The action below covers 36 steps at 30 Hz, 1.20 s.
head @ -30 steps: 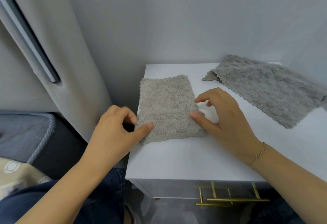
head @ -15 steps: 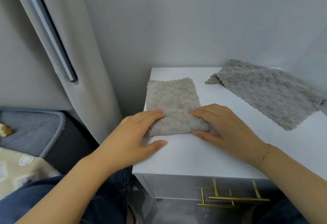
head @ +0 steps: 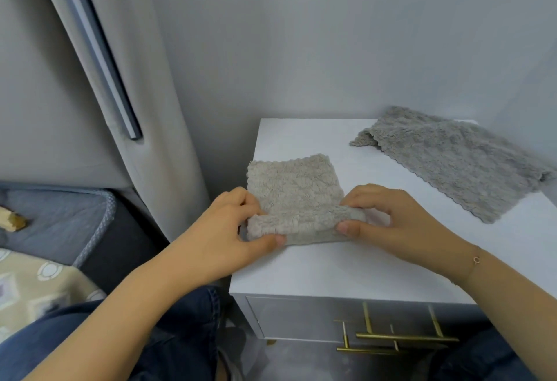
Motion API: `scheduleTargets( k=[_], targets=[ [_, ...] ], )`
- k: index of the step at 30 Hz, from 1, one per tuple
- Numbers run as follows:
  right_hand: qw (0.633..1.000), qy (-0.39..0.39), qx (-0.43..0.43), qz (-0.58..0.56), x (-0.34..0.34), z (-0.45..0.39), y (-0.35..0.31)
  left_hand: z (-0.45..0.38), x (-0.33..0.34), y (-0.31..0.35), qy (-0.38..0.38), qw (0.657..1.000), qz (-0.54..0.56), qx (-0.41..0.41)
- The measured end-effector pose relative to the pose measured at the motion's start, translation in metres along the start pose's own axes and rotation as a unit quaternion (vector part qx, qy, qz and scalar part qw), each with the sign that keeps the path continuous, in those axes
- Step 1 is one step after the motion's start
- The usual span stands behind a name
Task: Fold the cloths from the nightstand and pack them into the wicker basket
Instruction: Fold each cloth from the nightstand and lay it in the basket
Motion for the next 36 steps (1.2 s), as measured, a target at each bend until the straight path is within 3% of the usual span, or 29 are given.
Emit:
scheduleTargets(
  k=[3, 17, 22, 27, 30, 32, 36],
  targets=[
    [0.997, 0.013, 0.055, -0.058, -0.002, -0.002, 0.003, -0.002, -0.001, -0.007, -0.022, 0.994, 0.069, -0.077],
    [0.978, 0.182, 0.1, -0.007, 0.002, -0.022, 0.02, -0.01, -0.005, -0.021, 0.044, 0.967, 0.114, -0.224],
    [0.969, 0.204, 0.066, 0.121, -0.003, -0.023, 0.016, -0.002, -0.018, -0.008, 0.212, 0.963, -0.096, -0.138],
    [0.975, 0.15, -0.085, 0.142, 0.002, -0.024, 0.002, -0.003, -0.024, 0.005, 0.249, 0.957, -0.146, -0.012],
    [0.958, 0.11, -0.153, 0.217, 0.006, -0.018, -0.003, -0.005, -0.02, 0.009, 0.23, 0.955, -0.17, 0.076],
    [0.961, 0.067, -0.142, 0.227, 0.005, -0.015, -0.001, -0.006, -0.018, 0.007, 0.18, 0.96, -0.179, 0.121],
    [0.956, 0.006, -0.108, 0.273, 0.007, -0.012, 0.013, -0.006, -0.012, -0.002, 0.064, 0.977, -0.174, 0.102]
  ],
)
Point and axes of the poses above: each hand's wrist, its own z-axis away from the middle knuckle, its own x-axis out of the palm, y = z × x, the point moved 5 cm from there along -z, towards the middle knuckle, and after that the axes turned 12 degrees about -z, right-handed, at the moved point
